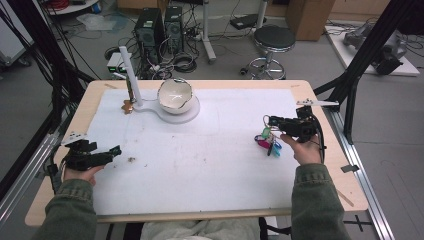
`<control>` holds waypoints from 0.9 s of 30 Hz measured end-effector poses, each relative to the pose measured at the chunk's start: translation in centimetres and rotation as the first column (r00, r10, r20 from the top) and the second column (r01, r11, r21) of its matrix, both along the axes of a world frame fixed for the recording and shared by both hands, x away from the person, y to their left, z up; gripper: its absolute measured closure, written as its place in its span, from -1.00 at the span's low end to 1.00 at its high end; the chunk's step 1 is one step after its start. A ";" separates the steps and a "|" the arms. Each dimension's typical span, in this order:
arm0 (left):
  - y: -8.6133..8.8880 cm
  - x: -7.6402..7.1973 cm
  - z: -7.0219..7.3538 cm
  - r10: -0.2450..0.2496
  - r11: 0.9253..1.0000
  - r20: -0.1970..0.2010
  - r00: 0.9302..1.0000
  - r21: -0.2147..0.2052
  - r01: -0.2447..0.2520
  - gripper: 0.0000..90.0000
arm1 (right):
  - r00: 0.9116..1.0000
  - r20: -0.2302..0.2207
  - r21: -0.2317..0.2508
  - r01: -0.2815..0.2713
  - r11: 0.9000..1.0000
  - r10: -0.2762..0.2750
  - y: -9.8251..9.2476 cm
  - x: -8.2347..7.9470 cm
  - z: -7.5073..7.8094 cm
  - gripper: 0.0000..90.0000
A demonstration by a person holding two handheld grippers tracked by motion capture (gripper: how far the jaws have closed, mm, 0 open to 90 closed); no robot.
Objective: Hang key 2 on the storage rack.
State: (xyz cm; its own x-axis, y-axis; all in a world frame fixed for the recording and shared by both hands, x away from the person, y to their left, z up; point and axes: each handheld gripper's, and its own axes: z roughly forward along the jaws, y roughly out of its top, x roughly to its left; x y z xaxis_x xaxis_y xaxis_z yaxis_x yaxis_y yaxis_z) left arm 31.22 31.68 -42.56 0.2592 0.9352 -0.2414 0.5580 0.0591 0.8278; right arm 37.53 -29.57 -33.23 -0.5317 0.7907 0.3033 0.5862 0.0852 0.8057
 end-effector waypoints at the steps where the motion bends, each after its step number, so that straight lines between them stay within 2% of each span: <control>1: 0.0 0.0 0.0 0.000 1.000 0.000 1.000 0.000 0.000 -0.96 | 1.000 -0.003 0.003 -0.006 1.000 0.006 0.1 0.1 0.2 0.78; 5: 0.0 0.0 0.0 0.002 1.000 0.002 1.000 -0.003 -0.002 -0.96 | 1.000 0.009 -0.005 -0.020 1.000 0.020 0.8 0.4 1.0 0.78; 12: 0.0 0.0 0.0 -0.001 1.000 0.003 1.000 -0.008 0.001 -0.96 | 0.998 -0.002 0.014 -0.056 0.998 0.056 1.8 1.0 2.3 0.78; 16: 0.0 0.0 0.0 -0.001 1.000 0.004 1.000 -0.008 0.001 -0.96 | 0.998 0.006 0.022 -0.066 0.998 0.066 2.5 1.3 2.9 0.78; 27: -0.1 0.0 0.0 -0.012 1.000 0.004 1.000 -0.002 0.012 -0.96 | 0.992 0.016 0.031 -0.128 0.991 0.128 4.7 2.2 4.8 0.78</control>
